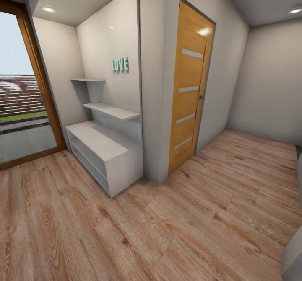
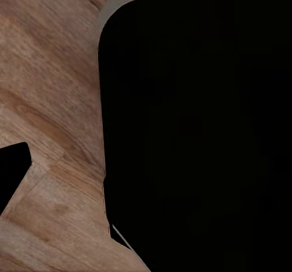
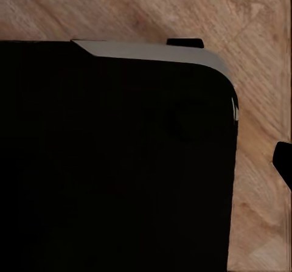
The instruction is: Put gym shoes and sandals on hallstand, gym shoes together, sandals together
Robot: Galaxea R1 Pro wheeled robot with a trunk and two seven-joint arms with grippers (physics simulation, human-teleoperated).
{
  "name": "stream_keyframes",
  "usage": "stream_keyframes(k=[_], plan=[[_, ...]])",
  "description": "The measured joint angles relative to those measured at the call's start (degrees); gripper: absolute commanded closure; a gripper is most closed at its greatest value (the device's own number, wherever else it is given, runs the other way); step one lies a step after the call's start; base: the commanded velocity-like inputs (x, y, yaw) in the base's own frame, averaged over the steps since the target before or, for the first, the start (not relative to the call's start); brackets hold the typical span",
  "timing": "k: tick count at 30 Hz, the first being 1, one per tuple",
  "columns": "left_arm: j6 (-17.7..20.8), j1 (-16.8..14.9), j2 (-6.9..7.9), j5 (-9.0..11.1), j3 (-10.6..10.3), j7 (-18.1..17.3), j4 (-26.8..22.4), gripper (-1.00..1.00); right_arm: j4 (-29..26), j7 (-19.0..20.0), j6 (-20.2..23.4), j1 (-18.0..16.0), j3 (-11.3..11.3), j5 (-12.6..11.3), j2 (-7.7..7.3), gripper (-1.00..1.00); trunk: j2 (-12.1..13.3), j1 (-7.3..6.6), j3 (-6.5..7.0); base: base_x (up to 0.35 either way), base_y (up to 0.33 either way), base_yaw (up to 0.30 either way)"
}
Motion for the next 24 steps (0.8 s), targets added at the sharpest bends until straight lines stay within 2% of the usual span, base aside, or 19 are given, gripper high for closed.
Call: stream_keyframes(k=[7, 10, 11, 12, 13, 15, 20, 24], plan=[[0.0, -1.8, 1.76, -0.2, 0.0, -0.2, -2.3, -1.0, -2.3, 0.0, -2.2, -0.1, -0.2, -0.1, -2.25, -1.0, 0.0, 0.0, 0.0, 0.0, 0.0, 0.0], [-0.4, -2.8, 2.04, -0.2, 0.0, -0.2, -3.3, -1.0, -3.2, 0.0, -3.2, -0.1, -0.3, -0.1, -3.22, -1.0, 0.0, 0.0, 0.0, 0.0, 0.0, 0.0], [-1.0, -4.4, 2.06, -0.2, 0.0, -0.2, -6.5, -1.0, -5.9, -0.1, -11.2, -0.1, -0.4, -0.1, -4.9, -1.0, 0.0, 0.0, -0.01, 0.0, 0.0, 0.0], [-2.3, -5.7, 2.06, -0.2, 0.0, -0.2, -16.5, -1.0, -14.0, 0.0, -11.5, -0.2, -0.3, -0.1, -5.08, -1.0, 0.0, 0.0, -0.01, 0.0, 0.0, 0.0], [-3.1, -6.4, 2.04, -0.1, 0.0, -0.2, -21.3, -1.0, -23.7, -0.1, -11.5, -0.5, -0.3, -0.1, -5.11, -1.0, 0.0, 0.0, 0.03, 0.0, 0.0, 0.0], [-7.7, -6.8, 2.02, 0.1, 0.1, -0.1, -20.3, -1.0, -26.0, 0.0, -11.5, -1.1, -0.3, -0.1, -5.16, -1.0, 0.0, 0.0, 0.01, 0.0, 0.0, 0.0], [-13.0, -7.1, 2.03, 0.0, 0.1, -0.1, -20.4, -1.0, -26.7, 0.1, -11.5, -1.5, -0.3, 0.0, -5.18, -1.0, 0.0, 0.0, 0.0, 0.0, 0.0, 0.0], [-15.3, -7.2, 1.97, 0.1, 0.1, -0.2, -20.2, -1.0, -26.9, 0.3, -11.5, -1.6, -0.2, 0.2, -5.18, -1.0, 0.0, 0.01, 0.0, -0.073, 0.0, 0.0]])
